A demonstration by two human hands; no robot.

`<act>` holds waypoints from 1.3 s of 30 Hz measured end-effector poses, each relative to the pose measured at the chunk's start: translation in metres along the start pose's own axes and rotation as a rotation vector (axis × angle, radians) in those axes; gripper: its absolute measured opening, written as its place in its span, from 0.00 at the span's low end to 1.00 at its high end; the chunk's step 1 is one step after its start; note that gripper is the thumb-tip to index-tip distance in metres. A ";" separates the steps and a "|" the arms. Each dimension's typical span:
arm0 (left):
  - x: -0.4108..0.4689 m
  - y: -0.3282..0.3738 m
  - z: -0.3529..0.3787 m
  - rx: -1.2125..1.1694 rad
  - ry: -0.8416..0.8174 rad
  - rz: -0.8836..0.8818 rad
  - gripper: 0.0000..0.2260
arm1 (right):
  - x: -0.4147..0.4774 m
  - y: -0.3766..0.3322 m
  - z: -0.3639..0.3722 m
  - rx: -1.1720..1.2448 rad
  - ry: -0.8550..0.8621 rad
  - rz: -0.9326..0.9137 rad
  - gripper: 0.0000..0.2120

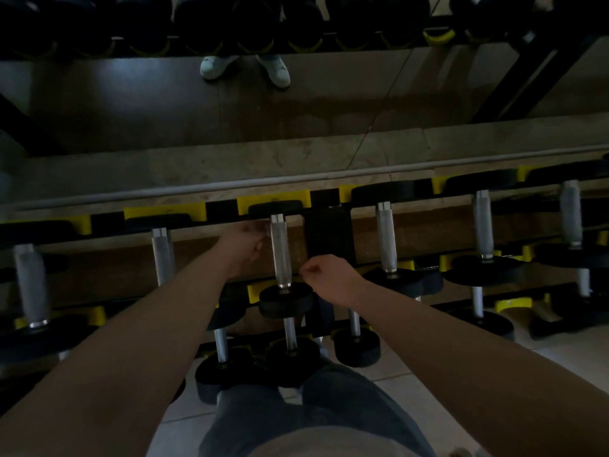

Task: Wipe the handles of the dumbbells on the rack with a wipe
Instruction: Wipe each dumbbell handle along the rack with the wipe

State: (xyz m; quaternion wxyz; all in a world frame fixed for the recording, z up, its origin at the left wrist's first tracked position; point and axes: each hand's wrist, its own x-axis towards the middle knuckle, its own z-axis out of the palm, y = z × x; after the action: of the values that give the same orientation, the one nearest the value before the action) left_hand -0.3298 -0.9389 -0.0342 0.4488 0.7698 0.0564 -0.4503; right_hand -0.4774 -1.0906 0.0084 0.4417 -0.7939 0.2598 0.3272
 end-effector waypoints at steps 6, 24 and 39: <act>-0.022 -0.016 0.002 0.196 -0.074 -0.004 0.06 | -0.001 -0.011 0.008 -0.005 0.013 -0.082 0.16; -0.062 -0.036 0.023 0.656 0.159 0.276 0.07 | 0.012 -0.012 0.018 0.025 0.082 0.001 0.11; -0.061 -0.029 0.021 0.979 -0.047 0.557 0.11 | 0.010 -0.012 0.015 0.058 0.067 -0.012 0.14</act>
State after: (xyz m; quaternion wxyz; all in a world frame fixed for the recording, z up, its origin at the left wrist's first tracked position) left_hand -0.3935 -0.9180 -0.0119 0.1422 0.8638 -0.3746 -0.3055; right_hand -0.4675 -1.0731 0.0014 0.4576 -0.7929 0.2790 0.2900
